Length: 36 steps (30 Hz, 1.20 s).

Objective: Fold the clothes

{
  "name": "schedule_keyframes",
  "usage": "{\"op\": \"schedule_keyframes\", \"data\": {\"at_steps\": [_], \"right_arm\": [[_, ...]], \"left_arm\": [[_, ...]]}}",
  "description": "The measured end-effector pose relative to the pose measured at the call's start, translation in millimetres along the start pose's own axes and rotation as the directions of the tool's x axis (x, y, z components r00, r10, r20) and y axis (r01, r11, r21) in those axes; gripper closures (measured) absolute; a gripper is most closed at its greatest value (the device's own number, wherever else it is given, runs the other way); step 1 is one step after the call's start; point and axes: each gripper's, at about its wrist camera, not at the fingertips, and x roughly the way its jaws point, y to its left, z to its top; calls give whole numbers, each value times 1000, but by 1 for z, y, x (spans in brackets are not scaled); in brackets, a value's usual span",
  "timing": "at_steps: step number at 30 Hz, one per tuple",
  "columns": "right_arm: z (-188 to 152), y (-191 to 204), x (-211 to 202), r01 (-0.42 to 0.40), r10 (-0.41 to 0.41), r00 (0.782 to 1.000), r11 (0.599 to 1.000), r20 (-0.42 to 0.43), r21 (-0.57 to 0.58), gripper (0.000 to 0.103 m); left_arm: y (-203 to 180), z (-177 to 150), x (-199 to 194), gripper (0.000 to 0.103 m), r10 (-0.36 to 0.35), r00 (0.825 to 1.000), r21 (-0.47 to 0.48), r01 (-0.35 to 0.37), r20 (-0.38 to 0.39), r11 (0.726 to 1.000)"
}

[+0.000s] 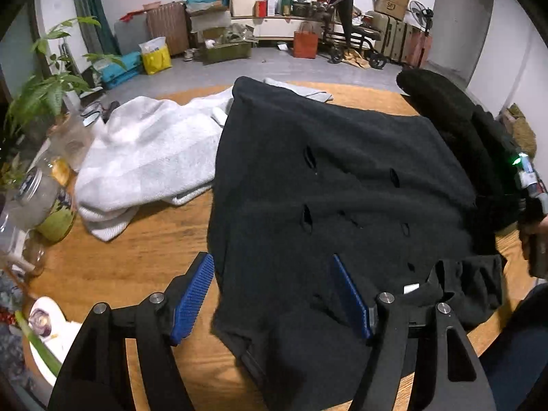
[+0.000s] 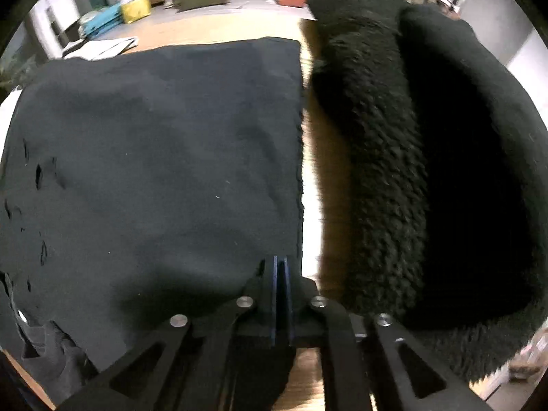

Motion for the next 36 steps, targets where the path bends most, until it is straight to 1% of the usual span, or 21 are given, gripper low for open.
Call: {"op": "schedule_keyframes", "data": {"at_steps": [1,2,4,8,9,12,14,17,19,21,22,24,27,29,30,31,32,33,34,35,36], "right_arm": [[-4,-1,-1,-7,7,1000,1000,-5,10,59],[-7,-2,-1,-15,15,1000,1000,-10,20,53],[-14,-4,-3,-29,30,999,999,-19,41,55],[-29,-8,-6,-57,60,997,995,-37,82,56],[-31,-8,-4,-49,52,998,996,-42,78,57],[-31,-8,-7,-53,57,998,995,-39,82,59],[-31,-8,-8,-68,71,997,994,-35,91,57],[-30,-4,-11,-80,82,996,994,-28,73,57],[-28,4,-14,-81,82,996,996,-20,27,66],[-26,9,-17,-91,91,996,996,-21,-8,89],[-24,11,-18,-96,96,995,995,-24,-21,97],[-22,10,-23,-101,101,995,995,-12,-18,97],[-16,-3,-36,-96,95,995,995,27,29,98],[-14,-8,-31,-51,51,999,998,11,38,98],[-14,-9,-28,-48,48,999,998,-3,39,97],[-14,-9,-26,-52,52,999,998,-16,43,96],[-14,-9,-25,-59,60,998,997,-29,44,91],[-15,-9,-28,-73,74,997,996,-29,56,73],[-16,-11,-33,-88,90,996,994,-26,71,64],[-19,-11,-40,-123,125,992,989,-19,82,52],[-23,-12,-48,-163,164,986,982,-11,93,48]], "left_arm": [[-2,-3,0,32,13,1000,5,-13,0,1000],[-2,-5,3,32,29,1000,11,-29,-3,1000],[1,-9,9,32,67,998,25,-67,-6,997],[5,-14,12,32,114,993,30,-115,21,993],[4,-14,10,32,121,992,35,-122,29,992],[1,-16,5,32,145,988,49,-148,62,988],[-2,-16,2,32,171,982,64,-177,85,982],[-4,-18,3,32,187,978,70,-193,90,979],[-6,-18,4,32,199,976,73,-205,89,976],[-7,-18,4,32,201,975,75,-208,90,975],[-8,-17,4,32,201,975,75,-208,91,975],[-10,-17,4,32,202,975,77,-209,96,975],[-10,-18,5,32,205,974,84,-213,97,973],[-9,-18,7,32,208,974,86,-215,87,973],[-8,-18,9,32,207,975,86,-214,81,973],[-7,-18,10,32,205,976,84,-211,76,974],[-5,-18,10,32,199,977,81,-204,70,976],[-3,-19,11,32,188,981,74,-192,58,979],[1,-20,13,32,166,985,61,-168,36,984],[6,-21,14,32,145,989,48,-145,15,988],[11,-24,16,32,115,993,26,-115,-15,993]]}}
